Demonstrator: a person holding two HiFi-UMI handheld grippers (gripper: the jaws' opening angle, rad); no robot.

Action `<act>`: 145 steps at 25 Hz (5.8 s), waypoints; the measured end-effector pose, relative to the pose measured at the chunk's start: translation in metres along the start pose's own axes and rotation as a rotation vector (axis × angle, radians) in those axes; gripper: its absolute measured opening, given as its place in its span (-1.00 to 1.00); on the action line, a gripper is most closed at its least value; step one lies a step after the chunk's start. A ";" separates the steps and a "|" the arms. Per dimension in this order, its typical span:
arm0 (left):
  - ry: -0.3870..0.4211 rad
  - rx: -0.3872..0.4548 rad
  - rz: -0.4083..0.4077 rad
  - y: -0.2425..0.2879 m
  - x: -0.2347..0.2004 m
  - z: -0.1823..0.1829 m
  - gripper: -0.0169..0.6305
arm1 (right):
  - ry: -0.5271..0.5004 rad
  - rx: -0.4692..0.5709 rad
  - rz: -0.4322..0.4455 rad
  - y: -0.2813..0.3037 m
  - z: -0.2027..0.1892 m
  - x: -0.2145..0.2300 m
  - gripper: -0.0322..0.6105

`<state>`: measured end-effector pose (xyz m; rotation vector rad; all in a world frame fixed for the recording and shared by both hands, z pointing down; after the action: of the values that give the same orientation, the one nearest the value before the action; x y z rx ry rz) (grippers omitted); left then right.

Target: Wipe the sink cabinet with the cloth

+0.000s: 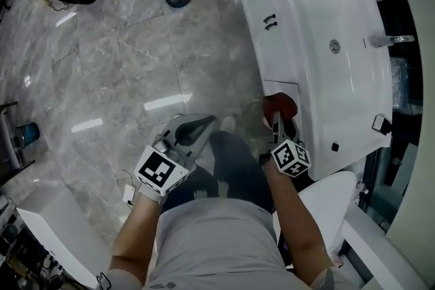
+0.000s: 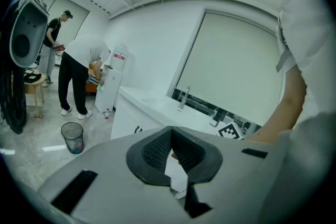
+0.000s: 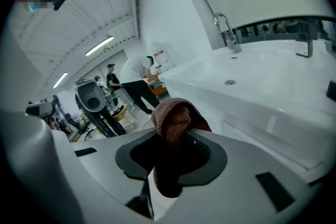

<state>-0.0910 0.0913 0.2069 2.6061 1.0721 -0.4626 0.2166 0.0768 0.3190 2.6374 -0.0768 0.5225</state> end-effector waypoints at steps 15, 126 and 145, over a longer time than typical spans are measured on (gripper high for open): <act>-0.141 -0.046 0.032 0.013 -0.055 -0.101 -0.92 | 0.147 0.146 -0.329 0.106 -0.054 0.106 -0.61; 0.090 -0.467 -0.626 0.087 -0.003 -0.226 -0.92 | 0.358 0.350 -0.734 -0.126 -0.133 0.217 -0.62; -0.056 -0.377 -0.441 0.066 -0.041 -0.217 -0.92 | 0.388 0.309 -0.504 -0.014 -0.084 0.178 -0.62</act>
<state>-0.0311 0.1018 0.4300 2.0206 1.5506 -0.3771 0.3545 0.1319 0.4491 2.6374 0.8225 0.9013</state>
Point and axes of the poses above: the fingertips, and each gripper's own axes: y forward along the fingers, x to its right, z out of its top, the point moved 8 cm from there along -y, backward along the fingers, and after that the axes turned 9 degrees about x, right-handed, at the moved point
